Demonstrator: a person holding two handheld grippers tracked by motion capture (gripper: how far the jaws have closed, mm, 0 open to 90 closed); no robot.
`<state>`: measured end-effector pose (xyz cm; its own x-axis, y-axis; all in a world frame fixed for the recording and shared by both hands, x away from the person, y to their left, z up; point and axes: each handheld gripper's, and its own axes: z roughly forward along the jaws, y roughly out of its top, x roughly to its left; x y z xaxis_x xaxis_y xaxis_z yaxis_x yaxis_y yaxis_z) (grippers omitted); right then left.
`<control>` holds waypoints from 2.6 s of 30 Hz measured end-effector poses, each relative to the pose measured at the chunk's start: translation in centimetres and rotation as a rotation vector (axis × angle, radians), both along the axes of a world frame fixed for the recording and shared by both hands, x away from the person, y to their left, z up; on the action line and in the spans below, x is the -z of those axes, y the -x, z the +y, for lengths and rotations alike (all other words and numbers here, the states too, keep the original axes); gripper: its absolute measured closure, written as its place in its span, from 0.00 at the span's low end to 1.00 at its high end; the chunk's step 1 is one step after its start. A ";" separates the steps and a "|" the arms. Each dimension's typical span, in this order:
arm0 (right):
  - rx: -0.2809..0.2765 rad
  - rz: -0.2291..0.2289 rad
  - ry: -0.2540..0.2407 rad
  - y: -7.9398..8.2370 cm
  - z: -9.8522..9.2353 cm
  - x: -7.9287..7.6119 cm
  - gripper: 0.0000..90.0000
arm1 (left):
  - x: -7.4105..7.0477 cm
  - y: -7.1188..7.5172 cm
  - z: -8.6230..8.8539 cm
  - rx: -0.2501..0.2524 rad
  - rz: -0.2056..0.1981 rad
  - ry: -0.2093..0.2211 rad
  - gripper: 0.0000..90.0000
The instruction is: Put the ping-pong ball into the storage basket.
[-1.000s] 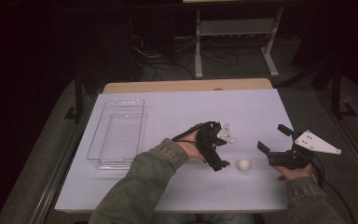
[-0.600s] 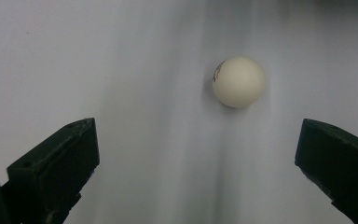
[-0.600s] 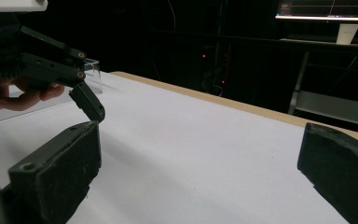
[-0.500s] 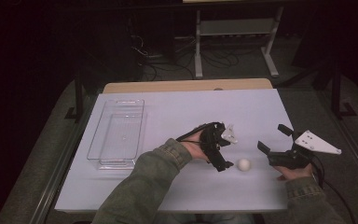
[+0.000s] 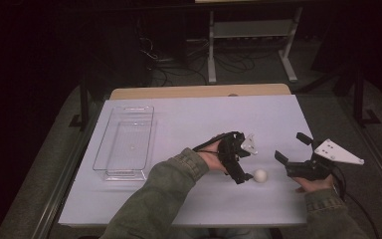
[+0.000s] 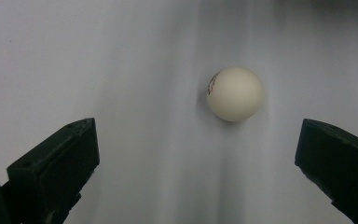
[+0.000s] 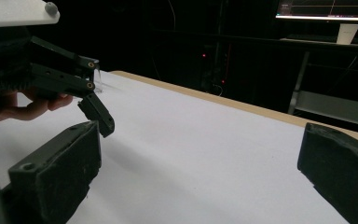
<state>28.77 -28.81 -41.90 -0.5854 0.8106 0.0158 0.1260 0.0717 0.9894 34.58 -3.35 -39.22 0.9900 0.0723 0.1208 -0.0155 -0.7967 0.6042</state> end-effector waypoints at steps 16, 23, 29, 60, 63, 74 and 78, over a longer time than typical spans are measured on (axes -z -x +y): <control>0.001 0.002 -0.004 0.0 -0.1 0.0 0.00 | 1.2 -0.1 -1.3 0.024 0.016 0.000 0.00; 0.004 0.001 -0.008 0.0 -0.1 0.0 0.00 | 1.6 -0.2 -2.0 0.036 0.024 0.005 0.00; 0.004 -0.002 -0.010 0.0 -0.2 0.0 0.00 | 1.9 -0.2 -2.4 0.042 0.029 0.004 0.00; 0.013 -0.002 -0.016 -0.1 -0.4 0.0 0.00 | 4.0 0.0 -3.9 0.090 0.083 0.016 0.00; 0.013 -0.002 -0.017 0.0 -0.4 0.0 0.00 | 4.2 -0.1 -4.0 0.087 0.095 0.016 0.00; 0.012 -0.003 -0.019 0.0 -0.4 0.0 0.00 | 4.4 -0.2 -4.0 0.083 0.100 0.036 0.06; 0.012 -0.003 -0.021 0.0 -0.4 0.0 0.00 | 4.5 -0.2 -4.0 0.077 0.107 0.031 0.09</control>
<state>28.80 -29.25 -41.90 -0.5754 0.8172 0.0314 0.1238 0.0491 0.9911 34.80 -7.35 -43.73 0.9999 -0.0025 0.0135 -0.0105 -0.7762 0.6304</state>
